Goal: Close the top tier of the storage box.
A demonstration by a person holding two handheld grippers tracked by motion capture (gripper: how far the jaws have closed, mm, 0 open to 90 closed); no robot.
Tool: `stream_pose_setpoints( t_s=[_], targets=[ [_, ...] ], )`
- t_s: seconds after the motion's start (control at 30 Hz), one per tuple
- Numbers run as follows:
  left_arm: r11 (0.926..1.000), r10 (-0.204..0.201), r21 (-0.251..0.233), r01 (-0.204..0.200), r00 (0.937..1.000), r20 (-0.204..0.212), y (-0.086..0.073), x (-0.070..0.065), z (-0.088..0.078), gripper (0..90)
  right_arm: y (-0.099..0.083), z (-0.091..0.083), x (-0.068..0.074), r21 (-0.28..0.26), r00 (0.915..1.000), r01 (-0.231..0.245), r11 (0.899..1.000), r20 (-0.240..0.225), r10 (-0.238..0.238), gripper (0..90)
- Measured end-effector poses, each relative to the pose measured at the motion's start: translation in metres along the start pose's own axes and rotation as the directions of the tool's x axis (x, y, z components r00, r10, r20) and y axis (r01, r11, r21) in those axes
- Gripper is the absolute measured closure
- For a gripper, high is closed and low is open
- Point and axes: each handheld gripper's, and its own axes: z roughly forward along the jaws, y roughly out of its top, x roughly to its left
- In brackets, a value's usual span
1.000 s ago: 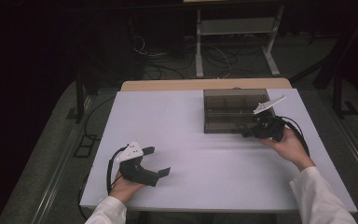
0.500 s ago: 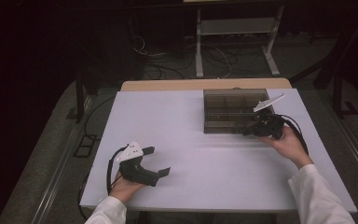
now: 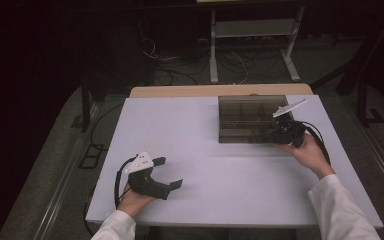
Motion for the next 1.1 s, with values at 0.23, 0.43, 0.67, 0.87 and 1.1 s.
stream_pose_setpoints(
  t_s=[0.23, 0.43, 0.67, 0.87, 1.1],
  targets=[
    [1.0, 0.0, -0.001, 0.0, 1.0, 0.0, 0.0, 0.0, 0.0, 0.0, 0.002, 0.001, -0.002, -0.007, 0.9999, -0.012, 1.0, 0.012, 0.012, 89.0],
    [1.0, 0.0, -0.002, 0.0, 1.0, 0.001, 0.0, 0.0, 0.0, 0.0, 0.005, 0.002, -0.005, -0.009, 0.9996, -0.019, 1.0, 0.02, 0.019, 89.0],
    [1.0, -0.001, -0.002, 0.001, 1.0, 0.0, 0.0, 0.0, 0.0, 0.0, 0.006, 0.004, -0.01, -0.027, 0.9989, -0.043, 0.999, 0.016, 0.043, 89.0],
    [1.0, -0.001, -0.002, 0.001, 1.0, 0.001, 0.0, 0.0, 0.0, 0.0, 0.006, 0.005, -0.012, -0.042, 0.998, -0.06, 0.997, 0.018, 0.061, 89.0],
    [1.0, 0.0, -0.002, 0.0, 1.0, 0.001, 0.0, 0.0, 0.0, 0.0, 0.005, 0.005, -0.01, -0.045, 0.9979, -0.061, 0.997, 0.019, 0.062, 88.9]
  ],
)
